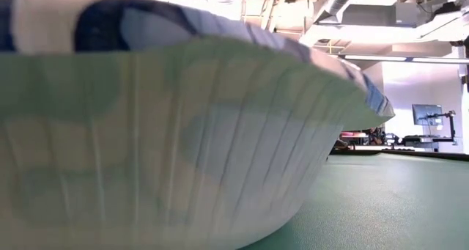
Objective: Place and stack bowls onto a shelf
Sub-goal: Stack the small dark blue bowl on the small blue bowl on the shelf
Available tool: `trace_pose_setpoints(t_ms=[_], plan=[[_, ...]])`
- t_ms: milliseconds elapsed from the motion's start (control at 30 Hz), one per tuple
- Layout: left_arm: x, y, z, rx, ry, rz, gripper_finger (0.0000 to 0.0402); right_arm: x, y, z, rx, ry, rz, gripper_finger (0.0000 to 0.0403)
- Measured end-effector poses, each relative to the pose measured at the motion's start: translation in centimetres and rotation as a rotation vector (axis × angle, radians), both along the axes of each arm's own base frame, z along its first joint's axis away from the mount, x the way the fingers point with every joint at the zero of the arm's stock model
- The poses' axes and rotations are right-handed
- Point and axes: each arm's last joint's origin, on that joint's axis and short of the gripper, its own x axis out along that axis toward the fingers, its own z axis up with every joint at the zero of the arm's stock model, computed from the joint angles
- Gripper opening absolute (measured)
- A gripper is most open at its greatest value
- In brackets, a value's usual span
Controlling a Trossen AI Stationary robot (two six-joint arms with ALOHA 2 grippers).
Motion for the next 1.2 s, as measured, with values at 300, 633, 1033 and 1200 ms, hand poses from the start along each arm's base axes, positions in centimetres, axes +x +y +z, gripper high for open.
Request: trace_pose_setpoints(t_ms=[300, 633, 1033, 1200], plan=[[0.1, -0.2, -1.2, -0.081, 0.008, 0.050, 0.0103, -0.3, 0.8, -1.2, -0.047, 0.060, -0.034, 0.0173], [0.2, -0.8, -0.8, -0.051, -0.034, 0.086, 0.0103, -1.4, -0.6, 1.9, 0.041, -0.038, -0.114, 0.0168], [0.3, -1.3, -0.6, -0.072, -0.070, 0.093, 0.0103, -0.5, 1.7, 1.3, 0.014, -0.252, 0.000, 0.0243], [0.3, -1.8, -0.6, -0.078, -0.069, 0.076, 0.0103, -0.3, 3.5, -0.6, -0.018, -0.238, 0.099, 0.0242]])
